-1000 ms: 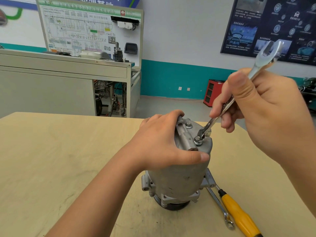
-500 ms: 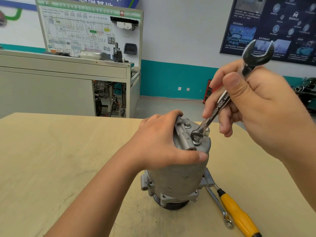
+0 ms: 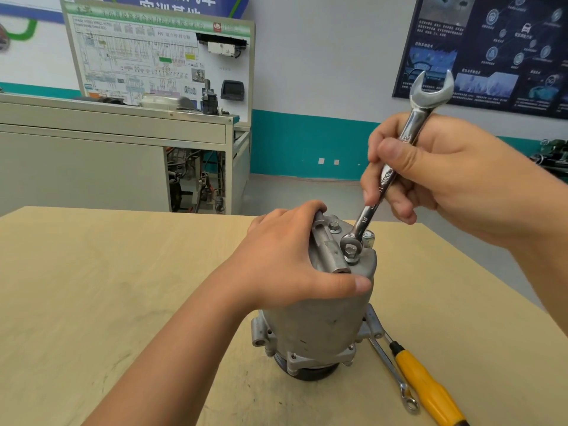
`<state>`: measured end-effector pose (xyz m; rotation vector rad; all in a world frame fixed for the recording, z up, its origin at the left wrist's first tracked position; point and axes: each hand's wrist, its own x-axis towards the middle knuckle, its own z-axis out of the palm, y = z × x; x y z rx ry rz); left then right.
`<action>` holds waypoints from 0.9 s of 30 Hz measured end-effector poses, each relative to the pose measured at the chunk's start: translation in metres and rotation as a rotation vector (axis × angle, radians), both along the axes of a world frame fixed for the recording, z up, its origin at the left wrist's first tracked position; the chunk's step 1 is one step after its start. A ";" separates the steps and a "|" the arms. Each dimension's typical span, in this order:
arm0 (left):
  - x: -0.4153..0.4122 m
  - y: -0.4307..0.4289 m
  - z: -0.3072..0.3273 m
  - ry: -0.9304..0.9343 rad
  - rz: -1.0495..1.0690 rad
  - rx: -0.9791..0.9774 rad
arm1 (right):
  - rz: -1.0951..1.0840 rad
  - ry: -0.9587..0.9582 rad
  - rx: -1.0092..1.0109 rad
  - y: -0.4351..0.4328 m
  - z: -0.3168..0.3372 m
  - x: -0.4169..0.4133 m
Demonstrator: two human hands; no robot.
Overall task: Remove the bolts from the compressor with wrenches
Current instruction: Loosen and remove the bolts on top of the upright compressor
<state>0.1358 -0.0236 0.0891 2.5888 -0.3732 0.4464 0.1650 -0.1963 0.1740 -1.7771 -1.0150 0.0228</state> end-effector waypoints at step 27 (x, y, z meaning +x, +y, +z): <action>0.000 0.000 0.002 0.006 -0.013 -0.015 | -0.245 -0.310 -0.328 0.035 0.012 -0.003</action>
